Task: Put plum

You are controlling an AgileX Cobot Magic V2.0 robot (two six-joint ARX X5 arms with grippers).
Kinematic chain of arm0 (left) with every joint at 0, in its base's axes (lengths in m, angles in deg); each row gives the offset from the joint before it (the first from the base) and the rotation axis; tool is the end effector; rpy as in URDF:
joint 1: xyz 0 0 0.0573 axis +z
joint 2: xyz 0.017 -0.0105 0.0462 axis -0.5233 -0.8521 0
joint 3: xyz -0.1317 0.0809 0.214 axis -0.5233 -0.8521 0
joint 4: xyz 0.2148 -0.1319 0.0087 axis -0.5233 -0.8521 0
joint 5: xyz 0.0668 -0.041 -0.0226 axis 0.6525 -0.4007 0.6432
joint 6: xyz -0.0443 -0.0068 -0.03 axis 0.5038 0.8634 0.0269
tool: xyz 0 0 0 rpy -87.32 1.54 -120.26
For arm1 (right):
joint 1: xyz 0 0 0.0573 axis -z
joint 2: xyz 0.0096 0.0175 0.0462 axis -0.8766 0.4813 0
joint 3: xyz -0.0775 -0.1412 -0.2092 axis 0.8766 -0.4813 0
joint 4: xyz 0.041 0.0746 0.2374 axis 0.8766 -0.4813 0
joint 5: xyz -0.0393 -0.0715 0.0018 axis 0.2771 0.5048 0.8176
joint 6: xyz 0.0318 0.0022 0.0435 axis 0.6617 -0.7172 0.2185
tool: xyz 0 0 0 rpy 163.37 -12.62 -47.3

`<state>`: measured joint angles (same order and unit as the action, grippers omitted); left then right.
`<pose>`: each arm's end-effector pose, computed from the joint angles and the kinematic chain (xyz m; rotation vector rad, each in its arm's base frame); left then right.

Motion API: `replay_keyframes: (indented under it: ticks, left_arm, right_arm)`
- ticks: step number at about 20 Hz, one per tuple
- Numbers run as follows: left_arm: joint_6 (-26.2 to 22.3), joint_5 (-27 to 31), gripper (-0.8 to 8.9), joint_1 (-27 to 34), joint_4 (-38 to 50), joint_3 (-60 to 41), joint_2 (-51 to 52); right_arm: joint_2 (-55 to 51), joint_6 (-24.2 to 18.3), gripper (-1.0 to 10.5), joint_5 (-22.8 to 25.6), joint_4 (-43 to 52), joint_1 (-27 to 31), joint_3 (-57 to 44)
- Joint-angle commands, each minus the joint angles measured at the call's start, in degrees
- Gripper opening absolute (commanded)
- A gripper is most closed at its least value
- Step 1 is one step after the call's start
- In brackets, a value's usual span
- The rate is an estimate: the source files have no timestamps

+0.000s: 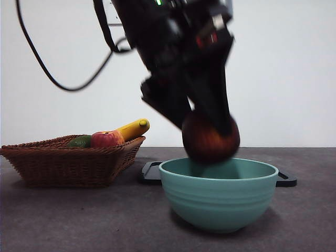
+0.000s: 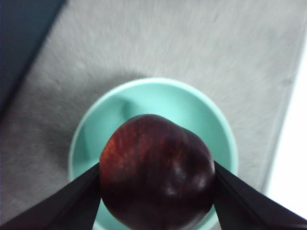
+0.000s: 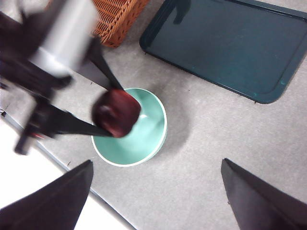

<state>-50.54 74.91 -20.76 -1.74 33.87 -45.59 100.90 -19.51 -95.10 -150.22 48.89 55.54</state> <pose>0.2125 -0.2859 0.2352 0.5755 0.9818 -1.1475 0.1270 0.0414 0.3351 0.0706 0.8768 0.6701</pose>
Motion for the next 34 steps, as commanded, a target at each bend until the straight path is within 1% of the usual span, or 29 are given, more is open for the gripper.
replay_keyframes:
  ticks: [1,7,13,14,16,18,22,25,27,29,32,34]
  left_arm:
    - [-1.88,1.42,2.75,-1.46,1.57,1.16,-2.99]
    - [-3.15,3.04,2.75,-2.80,2.27,1.16,-7.91]
    - [-3.34,3.04,2.87,-3.32,2.16,1.16,-8.28]
    - [-3.34,3.04,3.09,-3.32,2.19,1.16,-8.28]
    - [-3.30,3.04,3.98,-3.52,2.23,1.18,-8.28]
    - [-2.47,3.02,4.11,-3.54,1.95,1.42,-8.24]
    - [-2.14,3.04,4.09,-3.52,-1.44,5.60,-8.11]
    - [-1.73,3.02,4.06,-3.13,-5.73,10.43,-7.56]
    - [-0.22,2.99,4.06,-1.99,-7.21,13.05,-6.12]
    - [1.42,2.97,4.06,0.02,-6.78,13.92,-2.86]
    - [3.41,2.93,4.06,4.87,-6.08,14.01,4.07]
    - [4.72,1.05,4.06,9.31,-5.88,14.01,8.83]
  right_arm:
    - [0.48,-0.39,4.3,-0.22,0.57,-0.20,1.22]
    - [0.48,-0.39,4.3,-0.22,0.57,-0.20,1.22]
    - [0.48,-0.42,4.3,-0.22,0.57,-0.20,1.22]
    - [0.48,-0.42,4.3,-0.22,0.57,-0.20,1.22]
    - [0.48,-0.42,4.3,-0.22,0.55,-0.20,1.22]
    - [0.48,-0.42,4.3,-0.22,0.55,-0.20,1.22]
    - [0.48,-0.42,4.3,-0.22,0.55,-0.20,1.22]
    - [0.48,-0.42,4.3,-0.22,0.52,-0.20,1.22]
    - [0.48,-0.44,4.3,-0.22,0.52,-0.20,1.22]
    - [0.48,-0.44,4.3,-0.22,0.52,-0.20,1.22]
    - [0.48,-0.46,4.3,-0.20,0.55,-0.20,1.22]
    - [0.48,-0.48,4.3,-0.22,0.57,-0.20,1.22]
